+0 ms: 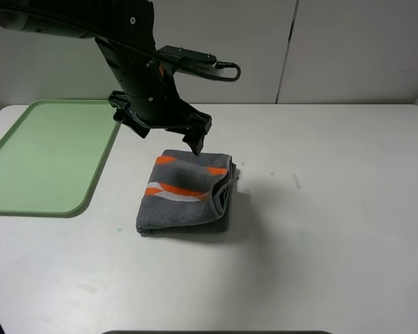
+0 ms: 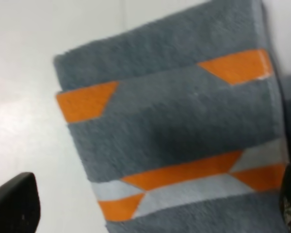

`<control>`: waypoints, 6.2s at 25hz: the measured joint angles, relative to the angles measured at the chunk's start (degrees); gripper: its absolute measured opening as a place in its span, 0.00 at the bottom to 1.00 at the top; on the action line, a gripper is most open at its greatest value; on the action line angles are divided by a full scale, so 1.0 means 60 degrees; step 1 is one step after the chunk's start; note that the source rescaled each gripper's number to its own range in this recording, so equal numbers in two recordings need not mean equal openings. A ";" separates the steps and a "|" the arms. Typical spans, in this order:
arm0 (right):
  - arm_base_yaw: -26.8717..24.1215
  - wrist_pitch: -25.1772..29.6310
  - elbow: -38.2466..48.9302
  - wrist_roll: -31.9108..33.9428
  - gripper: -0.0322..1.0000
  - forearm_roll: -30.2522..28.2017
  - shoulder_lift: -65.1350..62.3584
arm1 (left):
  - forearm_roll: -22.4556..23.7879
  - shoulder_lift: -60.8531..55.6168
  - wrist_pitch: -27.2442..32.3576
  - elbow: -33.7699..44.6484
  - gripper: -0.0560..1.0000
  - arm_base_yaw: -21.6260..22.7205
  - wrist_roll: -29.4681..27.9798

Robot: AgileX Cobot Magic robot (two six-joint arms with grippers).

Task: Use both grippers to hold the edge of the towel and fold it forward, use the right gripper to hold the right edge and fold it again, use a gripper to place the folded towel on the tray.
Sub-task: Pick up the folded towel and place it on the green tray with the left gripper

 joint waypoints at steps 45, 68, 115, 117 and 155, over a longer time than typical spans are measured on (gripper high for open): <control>0.0000 0.0000 0.0000 0.0000 1.00 0.0000 0.0000 | -0.0800 0.2721 -0.1434 -0.0006 1.00 0.0859 0.1025; 0.0000 0.0000 0.0000 0.0000 1.00 0.0000 0.0000 | -0.1024 0.2776 -0.1398 -0.0041 0.99 0.0866 0.1072; 0.0000 0.0000 0.0000 0.0000 1.00 0.0000 0.0000 | 0.0257 0.1206 0.0841 -0.0053 0.21 0.3225 0.2060; 0.0000 0.0000 0.0000 0.0000 1.00 0.0000 0.0000 | 0.0404 0.1124 0.0914 -0.0053 0.21 0.3558 0.2128; 0.0000 0.0000 0.0000 0.0000 1.00 0.0000 0.0000 | 0.0724 0.1056 0.0654 -0.0042 0.21 0.6954 0.3311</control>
